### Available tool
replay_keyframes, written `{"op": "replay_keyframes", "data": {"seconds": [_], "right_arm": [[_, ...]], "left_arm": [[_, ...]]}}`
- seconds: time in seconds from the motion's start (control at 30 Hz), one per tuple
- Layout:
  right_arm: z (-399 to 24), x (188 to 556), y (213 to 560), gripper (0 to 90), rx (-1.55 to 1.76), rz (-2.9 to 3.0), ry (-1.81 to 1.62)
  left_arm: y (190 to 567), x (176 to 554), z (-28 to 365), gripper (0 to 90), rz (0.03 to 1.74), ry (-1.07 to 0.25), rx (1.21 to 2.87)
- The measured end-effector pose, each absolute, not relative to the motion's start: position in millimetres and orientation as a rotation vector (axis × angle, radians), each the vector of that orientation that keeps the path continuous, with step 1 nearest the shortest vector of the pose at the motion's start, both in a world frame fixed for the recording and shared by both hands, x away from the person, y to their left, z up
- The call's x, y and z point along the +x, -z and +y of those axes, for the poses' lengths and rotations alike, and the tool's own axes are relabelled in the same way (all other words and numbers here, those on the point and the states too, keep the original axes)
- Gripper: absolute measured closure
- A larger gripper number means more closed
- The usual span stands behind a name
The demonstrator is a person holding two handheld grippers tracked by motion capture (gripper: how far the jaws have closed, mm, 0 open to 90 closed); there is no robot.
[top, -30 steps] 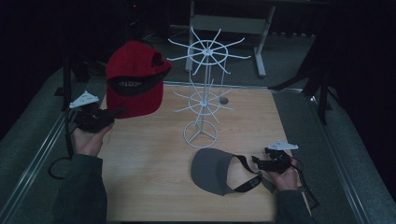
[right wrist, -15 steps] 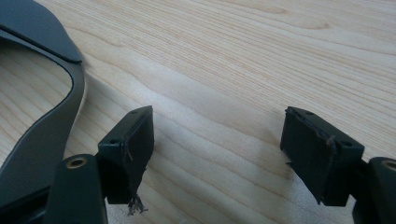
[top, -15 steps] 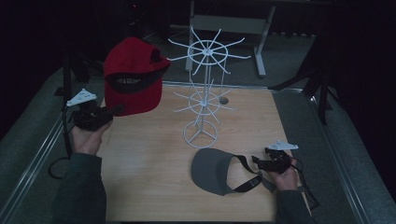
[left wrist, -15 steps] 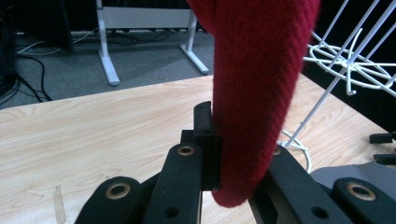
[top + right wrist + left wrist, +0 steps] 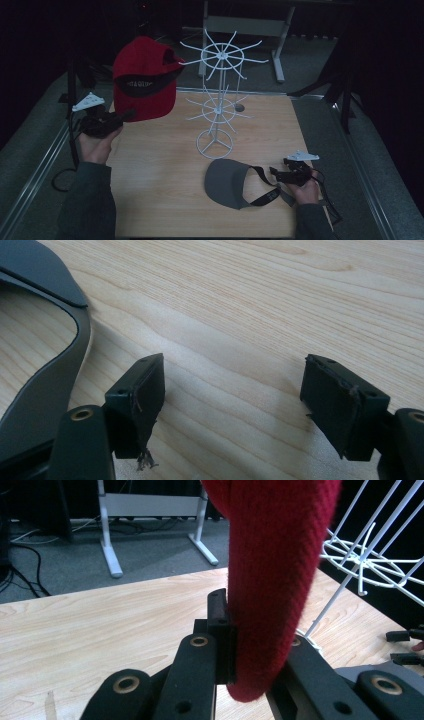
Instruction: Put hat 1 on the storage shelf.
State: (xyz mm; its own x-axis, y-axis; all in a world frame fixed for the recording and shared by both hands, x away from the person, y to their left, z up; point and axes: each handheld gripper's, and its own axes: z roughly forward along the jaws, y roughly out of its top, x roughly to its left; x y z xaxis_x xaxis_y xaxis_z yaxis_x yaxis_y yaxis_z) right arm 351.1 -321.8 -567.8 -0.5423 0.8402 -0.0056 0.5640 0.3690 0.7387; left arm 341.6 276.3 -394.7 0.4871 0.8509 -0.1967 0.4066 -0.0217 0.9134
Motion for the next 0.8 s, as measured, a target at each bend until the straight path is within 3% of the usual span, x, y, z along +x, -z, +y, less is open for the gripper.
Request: {"op": "replay_keyframes", "data": {"seconds": [0.8], "right_arm": [[-321.7,351.1,567.8,25.8,1.225,2.253,-0.99]], "left_arm": [[379.4,340.9,274.3,85.9,1.084,-0.522,1.615]]}}
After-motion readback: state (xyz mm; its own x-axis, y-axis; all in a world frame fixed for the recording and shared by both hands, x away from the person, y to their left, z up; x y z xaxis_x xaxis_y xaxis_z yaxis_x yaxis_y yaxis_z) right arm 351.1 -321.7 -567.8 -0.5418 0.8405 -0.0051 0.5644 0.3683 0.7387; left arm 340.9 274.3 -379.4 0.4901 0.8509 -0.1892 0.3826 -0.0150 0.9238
